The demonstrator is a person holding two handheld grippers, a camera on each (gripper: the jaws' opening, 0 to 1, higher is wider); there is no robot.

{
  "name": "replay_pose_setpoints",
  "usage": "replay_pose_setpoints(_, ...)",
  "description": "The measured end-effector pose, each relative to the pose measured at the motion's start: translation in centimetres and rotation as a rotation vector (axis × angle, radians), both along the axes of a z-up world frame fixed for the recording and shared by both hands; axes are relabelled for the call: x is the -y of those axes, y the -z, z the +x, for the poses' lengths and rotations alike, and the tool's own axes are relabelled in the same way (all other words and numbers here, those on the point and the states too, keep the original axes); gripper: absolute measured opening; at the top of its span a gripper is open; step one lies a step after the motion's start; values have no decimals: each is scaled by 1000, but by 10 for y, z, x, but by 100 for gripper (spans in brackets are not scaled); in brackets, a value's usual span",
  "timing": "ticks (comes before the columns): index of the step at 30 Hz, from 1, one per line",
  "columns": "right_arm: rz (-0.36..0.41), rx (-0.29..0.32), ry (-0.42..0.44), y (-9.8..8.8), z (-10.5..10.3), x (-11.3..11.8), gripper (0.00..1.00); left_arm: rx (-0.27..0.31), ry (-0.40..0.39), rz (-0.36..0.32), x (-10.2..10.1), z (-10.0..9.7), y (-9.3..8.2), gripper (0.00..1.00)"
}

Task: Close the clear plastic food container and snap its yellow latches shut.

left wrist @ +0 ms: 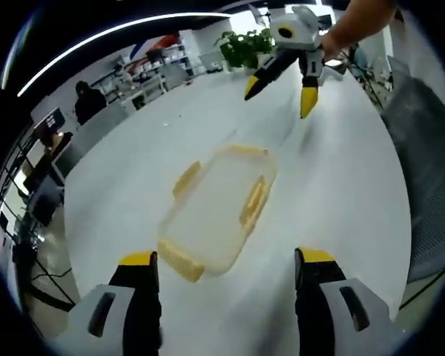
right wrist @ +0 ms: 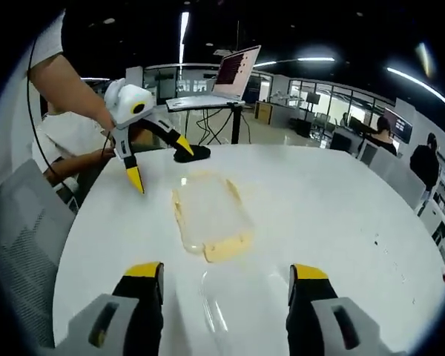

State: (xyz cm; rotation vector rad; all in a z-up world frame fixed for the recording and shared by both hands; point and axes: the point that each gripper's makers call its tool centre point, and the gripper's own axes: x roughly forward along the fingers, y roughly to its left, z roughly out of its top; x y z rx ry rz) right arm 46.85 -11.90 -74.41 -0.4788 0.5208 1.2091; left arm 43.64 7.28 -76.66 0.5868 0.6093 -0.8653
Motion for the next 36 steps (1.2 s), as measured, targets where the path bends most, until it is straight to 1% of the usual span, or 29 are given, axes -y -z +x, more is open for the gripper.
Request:
replay_pose_setpoints(3, -12, 8, -20, 0, 3, -1, 67, 0, 8, 6, -1, 3, 0, 73)
replay_pose_setpoints(7, -26, 19, -45, -1, 5, -4, 67, 4, 32, 37, -3, 6, 3, 72)
replay_pose_setpoints(12, -37, 23, -81, -1, 8, -12, 67, 4, 63, 59, -4, 9, 4, 71)
replay_pose_setpoints(14, -46, 25, -98, -1, 9, -15, 66, -4, 74, 64, -6, 11, 5, 71)
replay_pose_setpoints(16, -58, 7, -105, 1, 10, -17, 63, -15, 82, 65, -6, 11, 6, 72)
replay_pose_setpoints(20, -68, 14, -128, 1, 11, -20, 63, -24, 109, 89, -7, 12, 10, 71)
replay_pose_setpoints(23, -81, 21, -153, 2, 12, -24, 63, -32, 128, 97, -6, 12, 12, 71)
replay_pose_setpoints(26, -98, 33, -188, 2, 11, -29, 63, -31, 141, 108, -7, 16, 13, 72)
replay_pose_setpoints(30, -114, 52, -210, 3, 13, -33, 64, -29, 153, 123, -10, 22, 13, 72)
replay_pose_setpoints(32, -127, 43, -217, 6, 13, -35, 64, -26, 161, 137, -12, 25, 12, 72)
replay_pose_setpoints(36, -160, 46, -247, 12, 13, -39, 63, -19, 188, 176, -17, 30, 14, 71)
